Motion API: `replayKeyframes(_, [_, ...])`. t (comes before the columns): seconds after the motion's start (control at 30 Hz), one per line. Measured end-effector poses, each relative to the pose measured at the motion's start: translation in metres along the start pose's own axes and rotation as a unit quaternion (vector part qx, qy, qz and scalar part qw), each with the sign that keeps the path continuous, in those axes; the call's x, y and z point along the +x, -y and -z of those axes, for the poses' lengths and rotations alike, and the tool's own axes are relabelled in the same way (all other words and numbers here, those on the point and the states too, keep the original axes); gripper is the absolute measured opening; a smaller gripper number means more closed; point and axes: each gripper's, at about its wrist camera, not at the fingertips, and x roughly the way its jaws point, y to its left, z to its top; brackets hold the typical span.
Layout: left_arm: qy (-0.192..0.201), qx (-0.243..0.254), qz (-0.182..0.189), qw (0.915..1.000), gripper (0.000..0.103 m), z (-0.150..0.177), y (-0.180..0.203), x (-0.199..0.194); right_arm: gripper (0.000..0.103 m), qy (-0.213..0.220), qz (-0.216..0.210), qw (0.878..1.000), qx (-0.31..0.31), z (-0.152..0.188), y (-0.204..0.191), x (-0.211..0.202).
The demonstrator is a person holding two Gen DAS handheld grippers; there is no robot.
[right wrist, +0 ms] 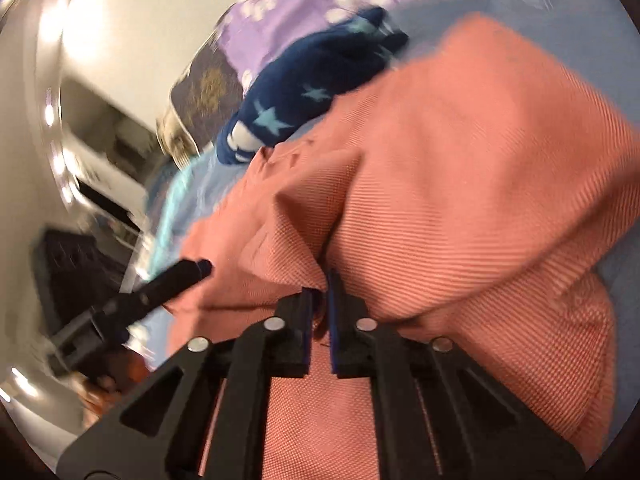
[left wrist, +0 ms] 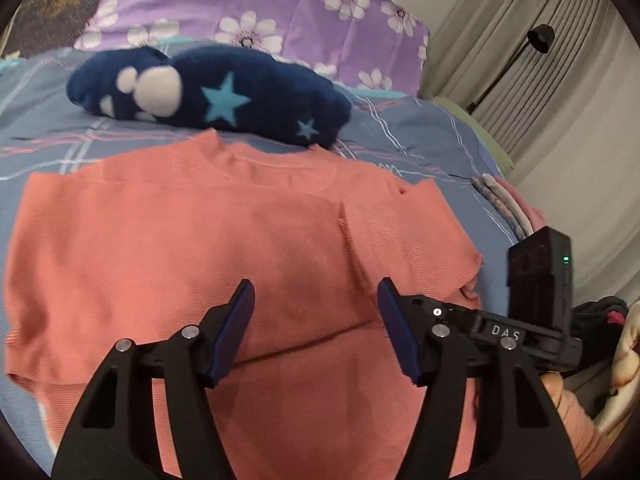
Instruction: Fold small clothes
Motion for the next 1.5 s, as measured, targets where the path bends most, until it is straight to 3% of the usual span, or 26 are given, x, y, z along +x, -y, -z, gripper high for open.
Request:
replayKeyframes(0.17, [-0.028,-0.038,0.048,0.9977,0.068,-0.007,0.006,0.024,0.002,0.007,0.033,0.998,-0.044,0.004,-0.016,0.001])
replayKeyframes(0.27, [-0.048,-0.045,0.048,0.9967,0.066,-0.012,0.015,0.044,0.002,0.004,0.024,0.999,-0.039,0.004,-0.013,0.001])
replayKeyframes(0.33, [-0.057,-0.042,0.052,0.9961,0.034,-0.016,0.022,0.055,0.002,0.006,0.029,0.999,-0.045,0.004,-0.015,0.001])
replayKeyframes(0.37, [-0.066,-0.041,0.054,0.9955,0.01,-0.018,0.025,0.061,0.003,0.006,0.033,0.998,-0.05,0.004,-0.016,0.001])
replayKeyframes(0.4, [-0.064,-0.042,0.052,0.9958,0.006,-0.021,0.028,0.061,0.006,0.007,0.033,0.998,-0.054,0.004,-0.017,0.001])
replayKeyframes(0.47, [-0.034,-0.025,0.037,0.9984,0.006,-0.027,0.037,0.049,0.015,0.006,0.026,0.998,-0.065,0.006,-0.021,-0.001])
replayKeyframes(0.53, [-0.002,-0.003,0.021,0.9998,0.006,-0.035,0.043,0.028,0.039,0.02,0.017,0.996,-0.085,0.008,-0.028,-0.01])
replayKeyframes(0.57, [0.016,0.006,0.013,0.9998,0.006,-0.04,0.043,0.01,0.056,0.044,0.023,0.993,-0.106,0.01,-0.037,-0.02])
replayKeyframes(0.6, [0.032,0.016,0.004,0.9993,0.006,-0.043,0.042,-0.005,0.065,0.064,0.024,0.99,-0.127,0.011,-0.044,-0.029])
replayKeyframes(0.73, [0.079,0.045,-0.046,0.9948,0.006,-0.047,0.027,-0.06,0.064,0.091,0.04,0.981,-0.167,0.009,-0.054,-0.045])
replayKeyframes(0.93, [0.11,0.045,-0.096,0.9883,0.006,-0.045,0.0,-0.098,0.06,0.066,0.093,0.987,-0.112,0.002,-0.03,-0.029])
replayKeyframes(1.23, [0.088,0.065,-0.191,0.9755,0.006,-0.024,-0.043,-0.097,0.058,0.054,0.111,0.986,-0.113,0.003,-0.028,-0.024])
replayKeyframes(1.3, [0.068,0.056,-0.217,0.9722,0.01,-0.016,-0.059,-0.088,0.059,0.054,0.112,0.986,-0.114,0.004,-0.028,-0.025])
replayKeyframes(1.37, [0.054,0.042,-0.263,0.9623,0.025,-0.008,-0.076,-0.081,0.059,0.053,0.113,0.986,-0.114,0.003,-0.027,-0.024])
replayKeyframes(1.4, [0.055,0.036,-0.275,0.9593,0.026,-0.005,-0.083,-0.081,0.059,0.053,0.114,0.985,-0.115,0.003,-0.028,-0.024])
replayKeyframes(1.5, [0.063,0.015,-0.258,0.9639,0.026,0.0,-0.092,-0.087,0.059,0.054,0.119,0.984,-0.118,0.003,-0.029,-0.024])
